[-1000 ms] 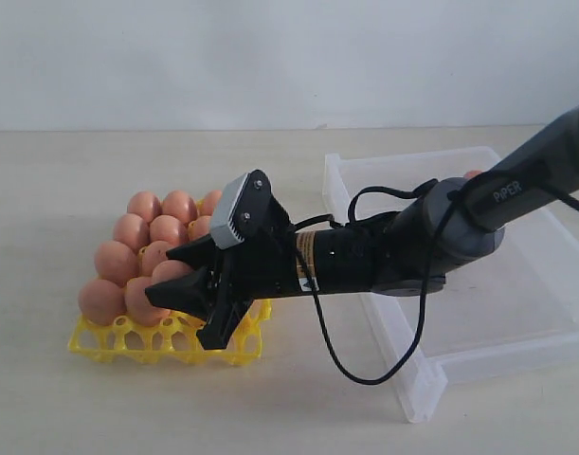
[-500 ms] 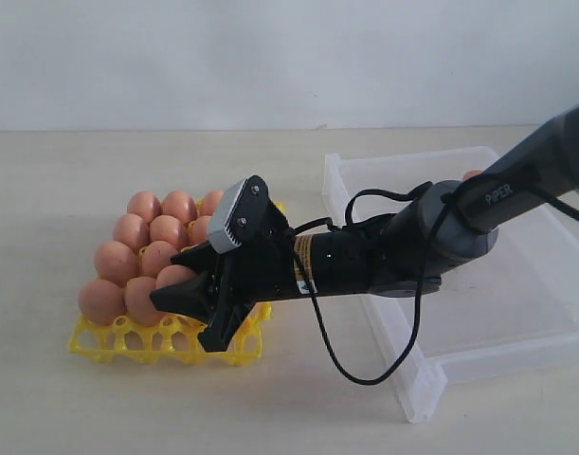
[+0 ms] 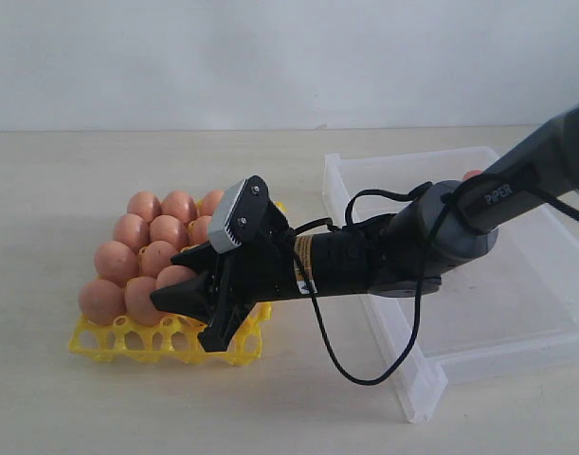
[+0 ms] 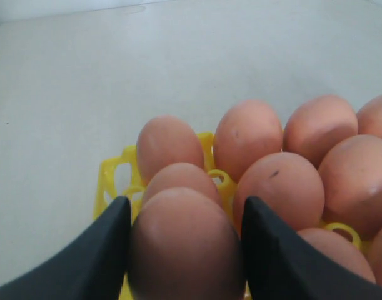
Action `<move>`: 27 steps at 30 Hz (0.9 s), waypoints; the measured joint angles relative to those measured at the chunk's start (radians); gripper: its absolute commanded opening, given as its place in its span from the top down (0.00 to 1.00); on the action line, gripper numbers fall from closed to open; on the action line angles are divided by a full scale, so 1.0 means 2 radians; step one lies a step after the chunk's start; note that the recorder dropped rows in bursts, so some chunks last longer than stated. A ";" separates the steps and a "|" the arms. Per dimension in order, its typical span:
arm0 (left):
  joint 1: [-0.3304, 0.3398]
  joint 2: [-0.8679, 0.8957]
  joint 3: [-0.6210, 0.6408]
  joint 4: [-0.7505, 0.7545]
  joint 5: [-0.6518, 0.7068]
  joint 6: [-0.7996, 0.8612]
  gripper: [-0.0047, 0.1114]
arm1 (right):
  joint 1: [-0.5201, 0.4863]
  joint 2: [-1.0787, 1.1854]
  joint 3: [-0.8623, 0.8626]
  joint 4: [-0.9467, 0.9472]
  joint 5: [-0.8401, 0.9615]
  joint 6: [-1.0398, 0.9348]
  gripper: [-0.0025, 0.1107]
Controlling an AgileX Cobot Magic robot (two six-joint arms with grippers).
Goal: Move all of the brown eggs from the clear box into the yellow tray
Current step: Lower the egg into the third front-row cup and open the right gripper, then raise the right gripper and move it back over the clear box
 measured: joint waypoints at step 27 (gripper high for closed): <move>0.000 0.000 0.000 0.000 0.000 0.000 0.93 | 0.000 -0.016 0.000 0.008 0.004 0.010 0.57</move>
